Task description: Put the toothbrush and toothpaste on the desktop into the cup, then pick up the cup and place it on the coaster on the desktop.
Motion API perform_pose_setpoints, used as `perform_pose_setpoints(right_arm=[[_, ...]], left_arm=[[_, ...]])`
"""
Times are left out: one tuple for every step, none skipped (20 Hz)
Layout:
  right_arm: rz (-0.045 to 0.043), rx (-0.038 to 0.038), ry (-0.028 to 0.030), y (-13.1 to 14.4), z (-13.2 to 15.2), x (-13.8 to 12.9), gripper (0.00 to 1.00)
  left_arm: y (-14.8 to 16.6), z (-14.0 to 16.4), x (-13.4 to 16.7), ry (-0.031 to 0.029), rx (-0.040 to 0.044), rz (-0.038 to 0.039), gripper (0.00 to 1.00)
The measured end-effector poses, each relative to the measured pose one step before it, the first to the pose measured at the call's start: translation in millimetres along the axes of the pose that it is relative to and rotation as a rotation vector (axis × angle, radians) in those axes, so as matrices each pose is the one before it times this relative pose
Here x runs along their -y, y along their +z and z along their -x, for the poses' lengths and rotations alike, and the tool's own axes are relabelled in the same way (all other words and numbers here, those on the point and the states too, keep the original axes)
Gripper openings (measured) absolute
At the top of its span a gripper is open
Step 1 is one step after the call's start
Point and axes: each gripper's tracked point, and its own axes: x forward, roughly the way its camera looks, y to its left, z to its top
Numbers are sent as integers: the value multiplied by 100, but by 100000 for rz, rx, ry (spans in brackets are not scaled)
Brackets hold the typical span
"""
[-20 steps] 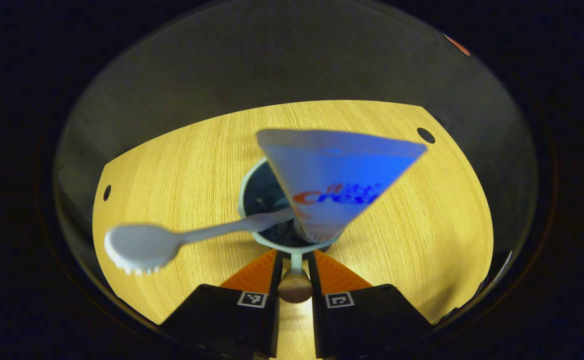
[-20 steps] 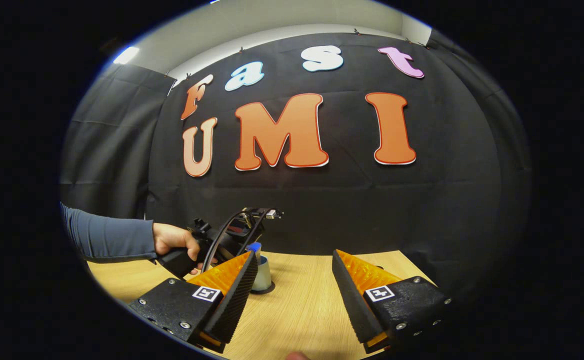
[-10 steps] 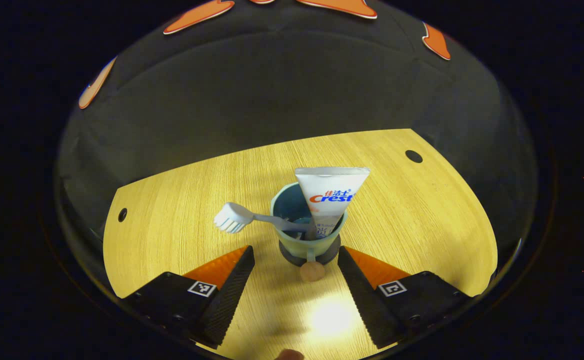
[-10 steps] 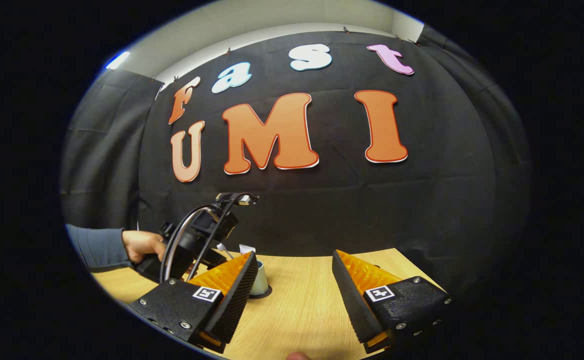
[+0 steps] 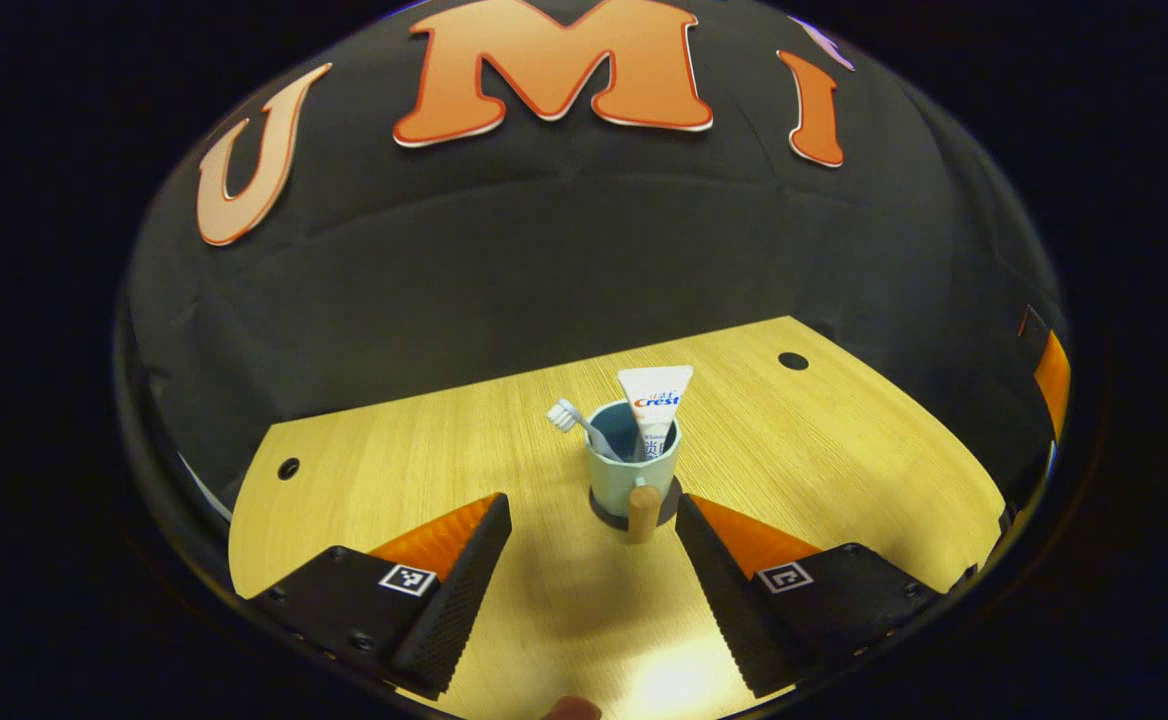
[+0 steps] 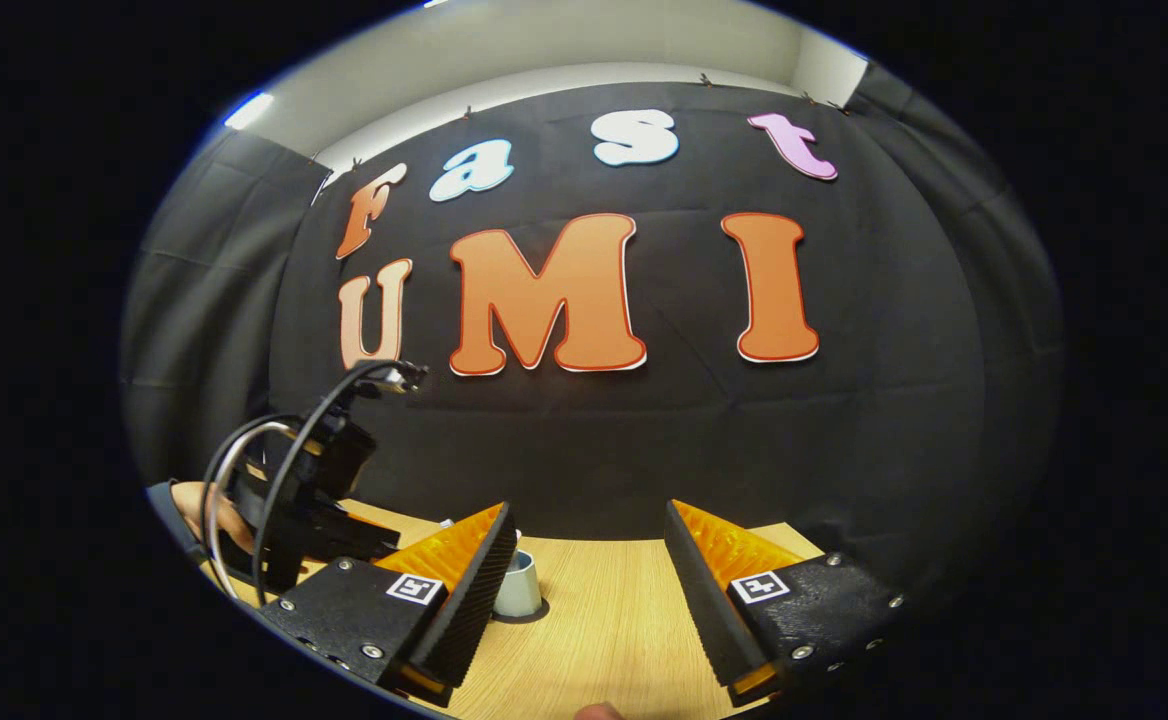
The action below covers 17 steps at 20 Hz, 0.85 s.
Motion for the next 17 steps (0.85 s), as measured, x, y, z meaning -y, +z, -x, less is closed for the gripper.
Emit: perform_pose_setpoints(right_arm=[[626,327,710,69,-37,-706,89],[636,45,800,-90,-137,-799,89],[856,12,689,-101,-134,-672,89],[936,-115,507,-123,-174,-577,89],[841,27,926,-103,-158,-749,89],[855,37,910,-57,-207,-730,90],[768,89,820,-67,-99,-623,90],[764,251,870,-69,-78,-566,90],[611,447,776,6,-153,-639,89],[494,147,907,-91,-134,-576,90],[390,-385,695,-355,-200,-563,88],[580,-488,501,-286,-195,-453,88],[687,-216,-162,-268,-118,-315,88],[461,492,-404,-66,-135,-262,90],[75,1026,-288,78,-52,-268,90],[-585,998,199,34,-22,-376,92],[-544,414,1228,-123,-95,-620,92]], left_arm=[[199,1286,-976,1822,2999,-767,100],[361,907,-1050,2317,3492,-1123,100],[300,876,-1057,2811,4101,-1642,100],[336,576,-957,3147,4300,-1039,100],[326,81,-683,2156,3921,-335,100],[49,209,-447,1657,2838,425,99],[167,768,-663,1118,3170,895,99],[301,747,-619,1008,2488,982,99],[351,837,-855,1465,3170,1292,99],[346,572,-681,1242,2985,1504,99],[87,530,-220,710,3328,1385,99],[237,353,-335,419,3511,1019,99],[41,456,-478,1054,2599,863,99],[-5,393,-348,1090,2575,857,99],[31,576,-404,818,3261,816,99],[319,410,-354,654,3986,1206,99],[319,497,-197,165,3221,843,99]])
